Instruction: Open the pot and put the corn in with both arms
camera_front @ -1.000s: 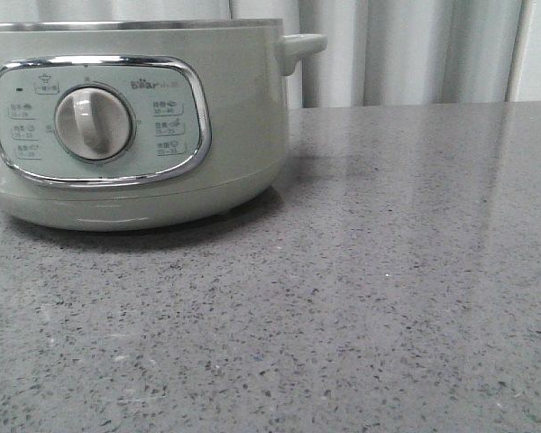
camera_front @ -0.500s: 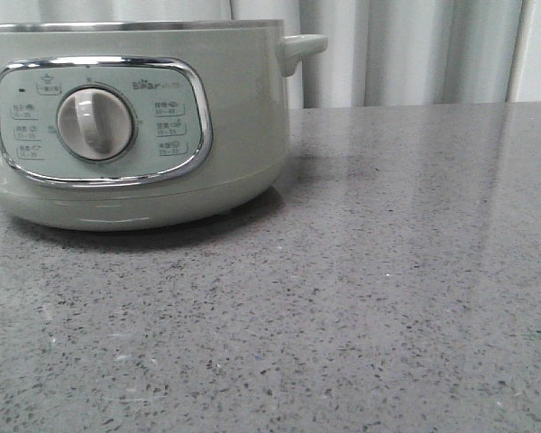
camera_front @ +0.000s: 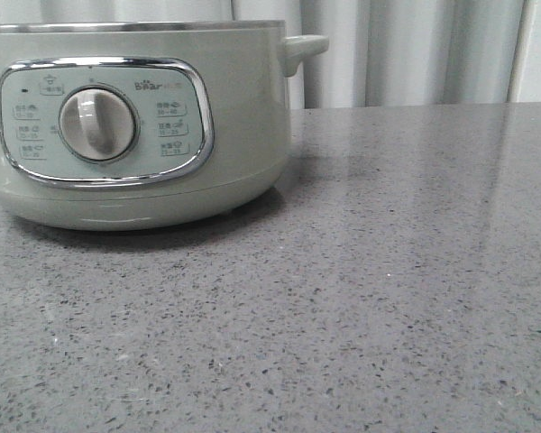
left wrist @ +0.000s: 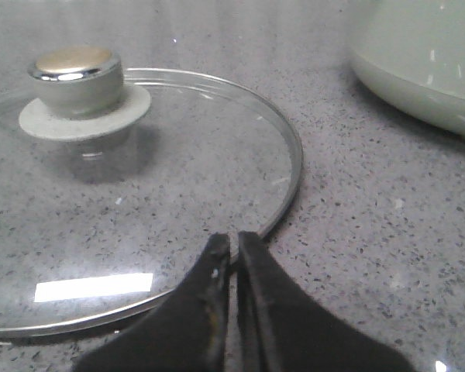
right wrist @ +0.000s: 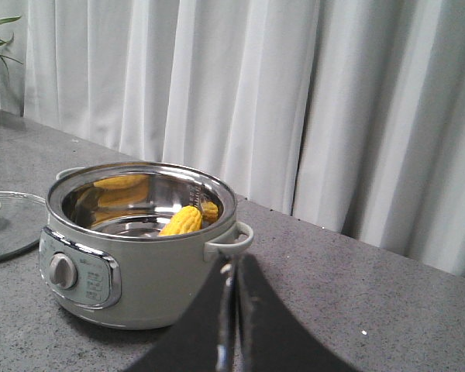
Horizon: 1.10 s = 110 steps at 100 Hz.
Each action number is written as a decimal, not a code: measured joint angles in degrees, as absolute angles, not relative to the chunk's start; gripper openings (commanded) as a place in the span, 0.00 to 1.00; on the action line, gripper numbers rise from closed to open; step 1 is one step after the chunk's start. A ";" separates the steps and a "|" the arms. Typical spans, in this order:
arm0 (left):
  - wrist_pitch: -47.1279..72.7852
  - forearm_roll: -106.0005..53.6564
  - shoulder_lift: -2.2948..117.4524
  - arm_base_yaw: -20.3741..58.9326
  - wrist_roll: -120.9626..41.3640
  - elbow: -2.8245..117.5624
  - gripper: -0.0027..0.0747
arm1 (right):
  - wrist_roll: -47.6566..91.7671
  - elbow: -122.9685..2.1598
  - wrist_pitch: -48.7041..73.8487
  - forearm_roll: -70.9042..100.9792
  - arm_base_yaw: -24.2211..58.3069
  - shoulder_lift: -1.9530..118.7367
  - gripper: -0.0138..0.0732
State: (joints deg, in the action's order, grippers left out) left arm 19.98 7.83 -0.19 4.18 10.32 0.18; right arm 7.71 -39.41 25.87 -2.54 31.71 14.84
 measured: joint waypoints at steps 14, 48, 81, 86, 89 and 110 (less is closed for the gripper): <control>20.21 6.89 -0.19 4.18 10.42 0.18 0.01 | 7.71 -39.41 25.87 -2.54 31.71 14.84 0.09; 20.21 4.14 -0.19 4.18 10.42 0.18 0.01 | 7.71 -39.41 25.87 -2.54 31.71 14.84 0.09; 20.21 3.97 -0.19 4.18 10.42 0.18 0.01 | 7.71 -39.41 25.87 -2.54 31.71 14.84 0.09; 20.21 3.97 -0.19 4.18 10.42 0.18 0.01 | 7.71 -39.30 25.87 -2.54 31.60 14.84 0.09; 20.21 3.97 -0.19 4.18 10.42 0.18 0.01 | 7.71 -39.00 25.87 -2.54 31.46 14.84 0.09; 20.21 3.97 -0.19 4.18 10.42 0.18 0.01 | 7.71 -32.53 25.76 -4.50 24.90 14.72 0.09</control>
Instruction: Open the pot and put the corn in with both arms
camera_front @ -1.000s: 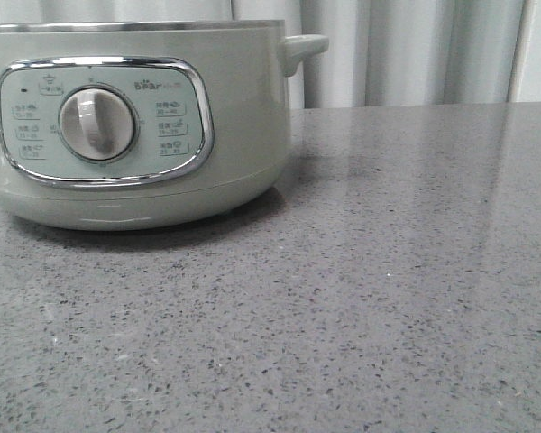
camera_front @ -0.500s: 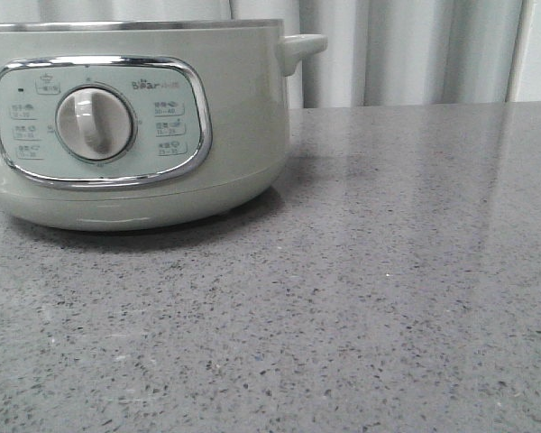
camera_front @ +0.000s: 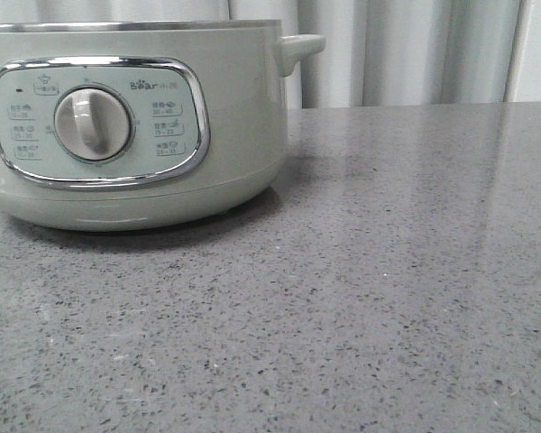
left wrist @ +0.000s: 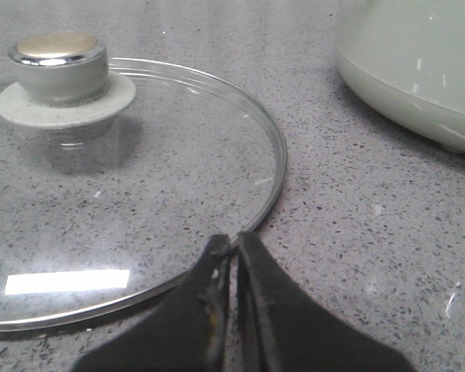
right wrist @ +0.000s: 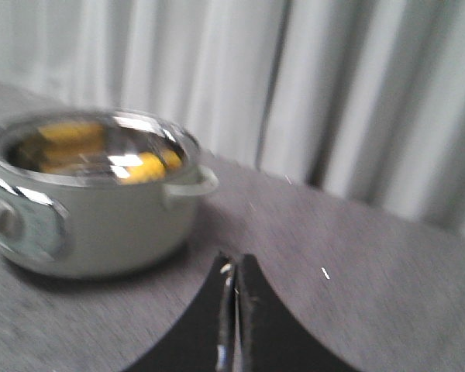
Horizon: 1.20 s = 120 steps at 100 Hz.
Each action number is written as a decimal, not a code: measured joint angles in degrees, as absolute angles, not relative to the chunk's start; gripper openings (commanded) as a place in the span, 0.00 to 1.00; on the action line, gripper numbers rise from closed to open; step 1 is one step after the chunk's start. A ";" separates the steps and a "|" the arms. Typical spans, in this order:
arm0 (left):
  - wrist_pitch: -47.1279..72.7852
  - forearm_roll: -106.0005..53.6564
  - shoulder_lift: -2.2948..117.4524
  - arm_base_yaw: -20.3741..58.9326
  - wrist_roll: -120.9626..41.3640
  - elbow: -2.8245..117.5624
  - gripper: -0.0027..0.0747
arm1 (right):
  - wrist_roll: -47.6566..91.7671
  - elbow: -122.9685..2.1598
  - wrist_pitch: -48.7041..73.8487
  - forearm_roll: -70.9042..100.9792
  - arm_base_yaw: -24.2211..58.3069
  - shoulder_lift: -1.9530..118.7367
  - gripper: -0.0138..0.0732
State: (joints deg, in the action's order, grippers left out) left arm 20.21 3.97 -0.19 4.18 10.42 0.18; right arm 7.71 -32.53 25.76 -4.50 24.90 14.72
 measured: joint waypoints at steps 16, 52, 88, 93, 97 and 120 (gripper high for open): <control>20.21 3.97 -0.19 4.18 10.42 0.18 0.01 | 7.71 -21.12 21.98 -4.12 15.02 13.19 0.09; 20.21 3.88 -0.19 4.18 10.42 0.18 0.01 | 7.71 0.61 17.42 1.70 3.17 0.18 0.09; 20.21 3.84 -0.19 4.18 10.42 0.18 0.01 | 7.71 0.61 19.02 1.94 3.11 -0.56 0.09; 20.21 3.84 -0.19 4.18 10.42 0.18 0.01 | 7.71 0.61 19.02 1.94 3.11 -0.56 0.09; 20.21 3.84 -0.19 4.18 10.42 0.18 0.01 | 7.71 0.61 19.02 1.94 3.11 -0.56 0.09; 20.21 3.84 -0.19 4.18 10.42 0.18 0.01 | 7.71 0.61 19.02 1.94 3.11 -0.56 0.09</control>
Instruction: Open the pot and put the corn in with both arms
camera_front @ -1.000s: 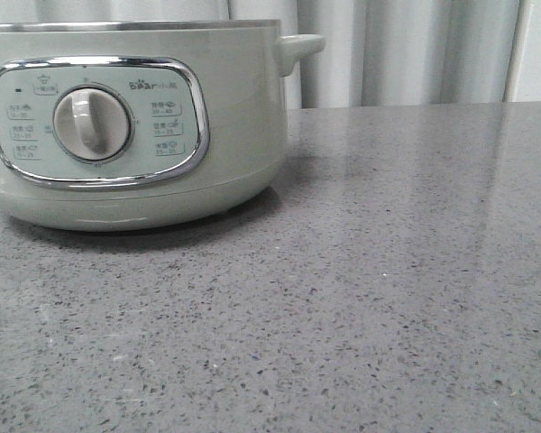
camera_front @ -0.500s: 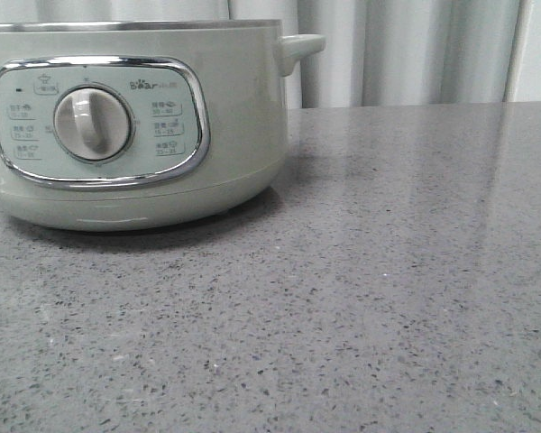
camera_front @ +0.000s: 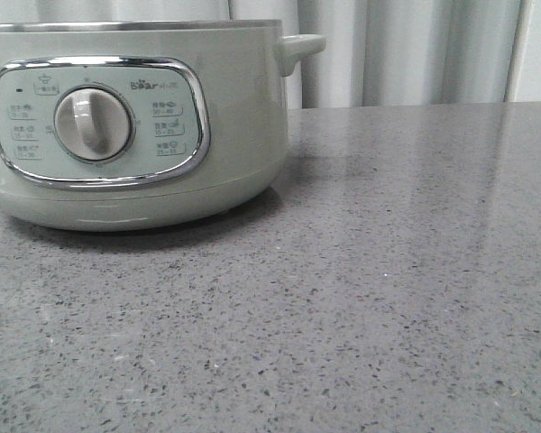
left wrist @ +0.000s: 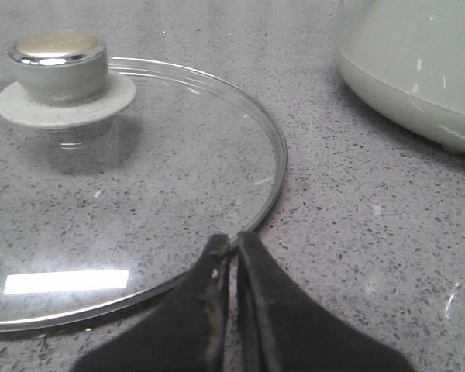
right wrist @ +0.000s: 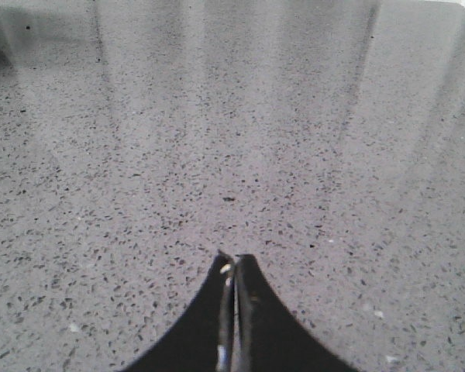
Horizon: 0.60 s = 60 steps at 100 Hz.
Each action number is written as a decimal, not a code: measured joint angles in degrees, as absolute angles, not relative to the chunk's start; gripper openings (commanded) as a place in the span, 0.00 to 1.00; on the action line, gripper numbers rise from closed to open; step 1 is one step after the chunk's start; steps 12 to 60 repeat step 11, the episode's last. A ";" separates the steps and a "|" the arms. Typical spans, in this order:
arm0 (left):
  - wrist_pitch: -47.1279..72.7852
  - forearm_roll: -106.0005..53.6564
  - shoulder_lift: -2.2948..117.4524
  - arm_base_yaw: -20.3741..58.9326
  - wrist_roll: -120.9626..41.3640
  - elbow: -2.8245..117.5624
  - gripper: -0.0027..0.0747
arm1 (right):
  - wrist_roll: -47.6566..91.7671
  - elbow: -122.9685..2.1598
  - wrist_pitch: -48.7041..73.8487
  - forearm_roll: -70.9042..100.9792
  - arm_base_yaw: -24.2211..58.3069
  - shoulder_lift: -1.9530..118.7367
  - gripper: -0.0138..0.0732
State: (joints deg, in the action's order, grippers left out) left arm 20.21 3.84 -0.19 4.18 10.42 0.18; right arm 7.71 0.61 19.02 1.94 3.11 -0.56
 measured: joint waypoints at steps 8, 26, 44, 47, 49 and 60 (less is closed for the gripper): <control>20.21 3.84 -0.19 4.18 10.42 0.18 0.01 | 7.71 0.61 19.02 1.94 3.11 -0.56 0.09; 20.21 3.84 -0.19 4.18 10.42 0.18 0.01 | 7.71 0.61 19.02 1.94 3.11 -0.56 0.09; 20.21 3.84 -0.19 4.18 10.42 0.18 0.01 | 7.71 0.61 19.02 1.94 3.11 -0.56 0.09; 20.21 3.84 -0.19 4.18 10.42 0.18 0.01 | 7.71 0.61 19.02 1.94 3.11 -0.56 0.09; 20.21 3.84 -0.19 4.18 10.42 0.18 0.01 | 7.71 0.61 19.02 1.94 3.11 -0.56 0.09; 20.21 3.84 -0.19 4.18 10.42 0.18 0.01 | 7.71 0.61 19.02 1.94 3.11 -0.56 0.09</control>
